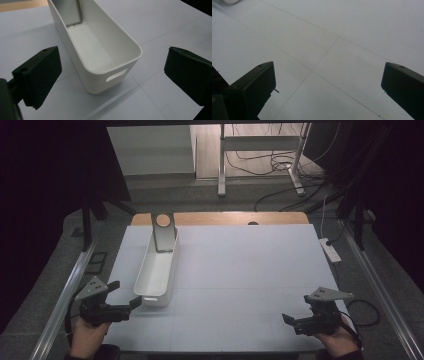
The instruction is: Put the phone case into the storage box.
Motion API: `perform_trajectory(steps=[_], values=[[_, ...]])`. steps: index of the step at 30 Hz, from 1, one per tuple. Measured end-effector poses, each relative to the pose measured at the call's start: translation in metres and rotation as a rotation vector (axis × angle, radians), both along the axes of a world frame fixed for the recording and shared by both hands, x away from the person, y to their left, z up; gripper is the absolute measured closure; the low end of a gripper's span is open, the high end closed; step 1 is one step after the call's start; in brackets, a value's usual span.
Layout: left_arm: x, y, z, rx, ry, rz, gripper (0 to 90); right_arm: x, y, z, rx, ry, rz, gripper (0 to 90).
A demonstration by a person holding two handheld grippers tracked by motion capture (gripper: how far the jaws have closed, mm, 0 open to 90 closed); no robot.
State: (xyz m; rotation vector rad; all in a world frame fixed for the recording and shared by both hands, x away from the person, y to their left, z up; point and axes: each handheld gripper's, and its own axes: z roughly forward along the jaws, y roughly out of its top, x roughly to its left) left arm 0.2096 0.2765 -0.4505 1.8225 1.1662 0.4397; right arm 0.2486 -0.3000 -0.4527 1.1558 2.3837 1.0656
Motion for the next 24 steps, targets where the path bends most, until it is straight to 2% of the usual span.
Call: perform_trajectory(steps=[19, 24], values=[[-0.02, 0.009, -0.006, 0.025, 0.005, 0.028, 2.2, 0.0, 0.0, 0.0, -0.001, -0.002, -0.002, 0.0], [-0.025, 0.012, -0.007, 0.02, 0.007, 0.036, 2.2, 0.0, 0.0, 0.0, -0.002, -0.002, -0.003, 0.0]])
